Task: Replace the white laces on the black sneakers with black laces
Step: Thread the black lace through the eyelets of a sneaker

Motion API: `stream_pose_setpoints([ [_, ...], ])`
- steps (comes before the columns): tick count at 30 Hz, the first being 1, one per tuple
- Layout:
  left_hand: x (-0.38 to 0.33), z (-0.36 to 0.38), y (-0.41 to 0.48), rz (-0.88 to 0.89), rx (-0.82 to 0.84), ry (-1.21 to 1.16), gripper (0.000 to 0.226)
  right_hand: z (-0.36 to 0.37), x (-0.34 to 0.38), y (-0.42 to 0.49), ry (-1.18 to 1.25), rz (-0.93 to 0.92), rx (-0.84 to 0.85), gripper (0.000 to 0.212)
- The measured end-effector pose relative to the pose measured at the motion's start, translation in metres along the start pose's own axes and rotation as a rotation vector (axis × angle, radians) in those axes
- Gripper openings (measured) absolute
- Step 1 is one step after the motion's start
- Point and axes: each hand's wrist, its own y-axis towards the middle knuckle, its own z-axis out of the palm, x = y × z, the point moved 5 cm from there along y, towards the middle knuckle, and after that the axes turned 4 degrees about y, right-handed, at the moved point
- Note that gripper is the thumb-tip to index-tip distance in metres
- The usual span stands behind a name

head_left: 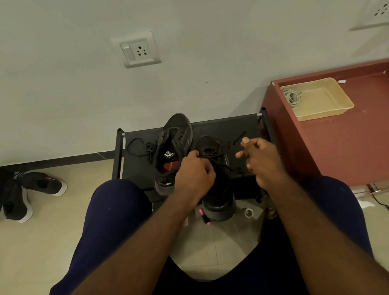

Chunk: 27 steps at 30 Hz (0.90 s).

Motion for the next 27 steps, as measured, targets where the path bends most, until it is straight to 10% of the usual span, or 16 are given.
stream_pose_setpoints([
  [6,-0.001,0.034,-0.016,-0.033,0.147,0.277,0.031,0.015,-0.019,0.007,0.043,0.119,0.127,0.016],
  [27,0.017,0.059,-0.031,0.062,0.15,0.157,0.05,0.035,-0.047,-0.001,-0.206,-0.031,0.112,0.007],
])
